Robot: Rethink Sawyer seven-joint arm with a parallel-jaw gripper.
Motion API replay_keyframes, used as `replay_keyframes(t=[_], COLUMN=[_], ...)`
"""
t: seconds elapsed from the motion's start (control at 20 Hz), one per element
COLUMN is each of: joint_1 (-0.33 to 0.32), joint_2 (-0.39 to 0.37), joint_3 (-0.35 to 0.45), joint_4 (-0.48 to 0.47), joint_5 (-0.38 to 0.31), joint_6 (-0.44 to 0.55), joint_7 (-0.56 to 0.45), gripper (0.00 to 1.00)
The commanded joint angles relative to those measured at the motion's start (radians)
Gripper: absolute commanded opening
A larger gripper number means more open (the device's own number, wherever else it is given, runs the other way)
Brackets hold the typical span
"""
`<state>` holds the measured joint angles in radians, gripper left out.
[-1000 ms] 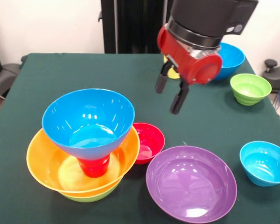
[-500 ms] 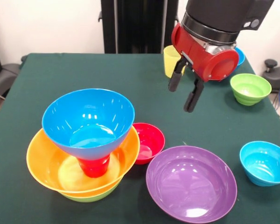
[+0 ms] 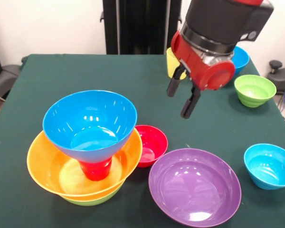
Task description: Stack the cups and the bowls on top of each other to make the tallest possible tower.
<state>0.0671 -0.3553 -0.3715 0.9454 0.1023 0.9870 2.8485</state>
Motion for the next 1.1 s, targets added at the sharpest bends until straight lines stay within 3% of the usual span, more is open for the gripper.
replay_keyframes(t=[0.05, 0.55, 1.1], joint_1=[0.0, 0.026, 0.057], joint_2=[0.079, 0.119, 0.154], joint_3=[0.026, -0.001, -0.009], joint_4=[-0.008, 0.008, -0.01], joint_5=[0.024, 0.07, 0.21], joint_6=[-0.073, -0.171, -0.206], joint_7=[0.214, 0.263, 0.29], gripper=[1.0, 1.0, 1.0])
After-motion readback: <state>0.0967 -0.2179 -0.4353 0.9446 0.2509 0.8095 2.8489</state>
